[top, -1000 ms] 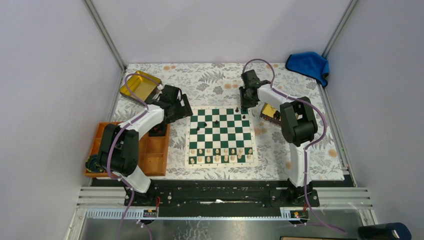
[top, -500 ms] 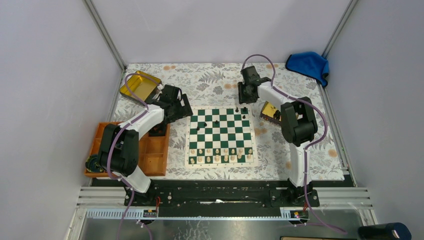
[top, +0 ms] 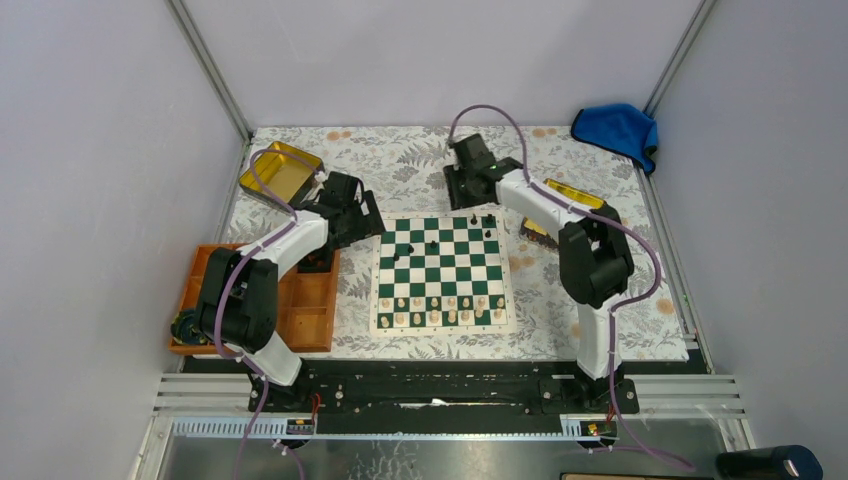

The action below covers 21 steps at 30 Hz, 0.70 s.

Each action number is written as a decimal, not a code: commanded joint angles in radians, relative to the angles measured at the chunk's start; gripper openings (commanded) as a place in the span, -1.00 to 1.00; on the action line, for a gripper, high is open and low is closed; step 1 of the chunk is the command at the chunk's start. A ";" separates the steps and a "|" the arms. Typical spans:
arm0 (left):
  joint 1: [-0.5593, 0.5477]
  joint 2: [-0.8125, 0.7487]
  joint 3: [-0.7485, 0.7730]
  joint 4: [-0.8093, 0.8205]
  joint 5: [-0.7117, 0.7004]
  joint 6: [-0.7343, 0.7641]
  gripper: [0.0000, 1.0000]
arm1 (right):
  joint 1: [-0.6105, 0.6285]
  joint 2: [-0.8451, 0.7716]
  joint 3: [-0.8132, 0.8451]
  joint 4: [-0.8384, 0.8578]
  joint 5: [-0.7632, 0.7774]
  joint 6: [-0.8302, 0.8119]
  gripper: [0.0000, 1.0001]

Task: Set up the chess pieces on the board
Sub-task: Pick up the chess piece from the chessboard.

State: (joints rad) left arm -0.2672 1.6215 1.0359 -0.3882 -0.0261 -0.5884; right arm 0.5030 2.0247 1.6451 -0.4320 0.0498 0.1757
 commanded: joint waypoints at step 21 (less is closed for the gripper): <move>0.005 -0.069 -0.057 0.043 0.010 -0.016 0.97 | 0.200 0.052 -0.024 -0.026 -0.048 -0.001 -0.06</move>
State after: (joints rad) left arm -0.2672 1.5837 0.9901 -0.3801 -0.0231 -0.5900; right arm 0.6922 2.0655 1.6138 -0.4377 0.0311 0.1764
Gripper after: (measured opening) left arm 0.986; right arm 0.469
